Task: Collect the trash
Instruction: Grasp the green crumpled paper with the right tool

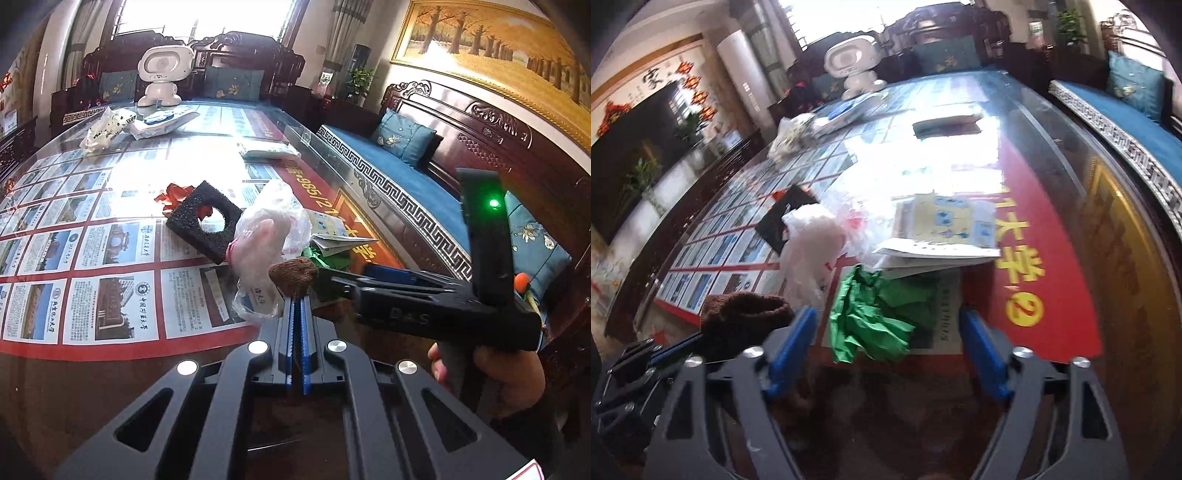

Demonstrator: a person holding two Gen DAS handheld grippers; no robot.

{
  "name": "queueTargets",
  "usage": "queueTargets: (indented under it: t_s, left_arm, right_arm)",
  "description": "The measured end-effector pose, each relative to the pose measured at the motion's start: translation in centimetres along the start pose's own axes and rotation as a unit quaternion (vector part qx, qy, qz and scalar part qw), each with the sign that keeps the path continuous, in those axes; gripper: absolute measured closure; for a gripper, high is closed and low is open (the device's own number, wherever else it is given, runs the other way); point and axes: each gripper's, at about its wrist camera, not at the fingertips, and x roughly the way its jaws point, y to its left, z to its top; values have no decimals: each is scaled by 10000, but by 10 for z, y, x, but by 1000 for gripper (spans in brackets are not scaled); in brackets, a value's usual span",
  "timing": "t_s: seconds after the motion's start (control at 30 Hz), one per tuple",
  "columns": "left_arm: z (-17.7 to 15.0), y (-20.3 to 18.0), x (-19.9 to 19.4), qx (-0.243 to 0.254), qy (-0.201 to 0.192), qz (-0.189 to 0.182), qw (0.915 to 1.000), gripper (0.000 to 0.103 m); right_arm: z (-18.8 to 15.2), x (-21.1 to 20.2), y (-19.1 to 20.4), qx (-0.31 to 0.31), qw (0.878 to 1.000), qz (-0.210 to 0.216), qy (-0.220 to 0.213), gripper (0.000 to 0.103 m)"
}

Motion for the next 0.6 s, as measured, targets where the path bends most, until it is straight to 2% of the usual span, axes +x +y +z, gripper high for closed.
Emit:
queueTargets:
  t_s: [0.03, 0.07, 0.13, 0.3, 0.43, 0.6]
  left_arm:
    - [0, 2, 0, -19, 11, -19, 10000, 99]
    - [0, 2, 1, -29, 16, -23, 10000, 99]
    - [0, 3, 0, -28, 13, -22, 10000, 99]
    - [0, 2, -5, -46, -7, -96, 9999, 99]
    - [-3, -4, -15, 12, -42, -150, 9999, 99]
    - [-11, -14, -39, 82, -125, -224, 9996, 99]
  right_arm:
    - [-1, 4, 0, -62, 9999, 27, 78, 45]
    - [-2, 7, -1, -66, 9998, 65, 160, 62]
    - [-3, 5, -6, -13, 9996, 238, 171, 71]
    - [-10, -9, -5, -140, 9995, 263, 66, 75]
    - [-20, -29, -3, -81, 9989, 453, -26, 75]
    - [-41, -59, 2, -37, 9982, 581, -148, 75]
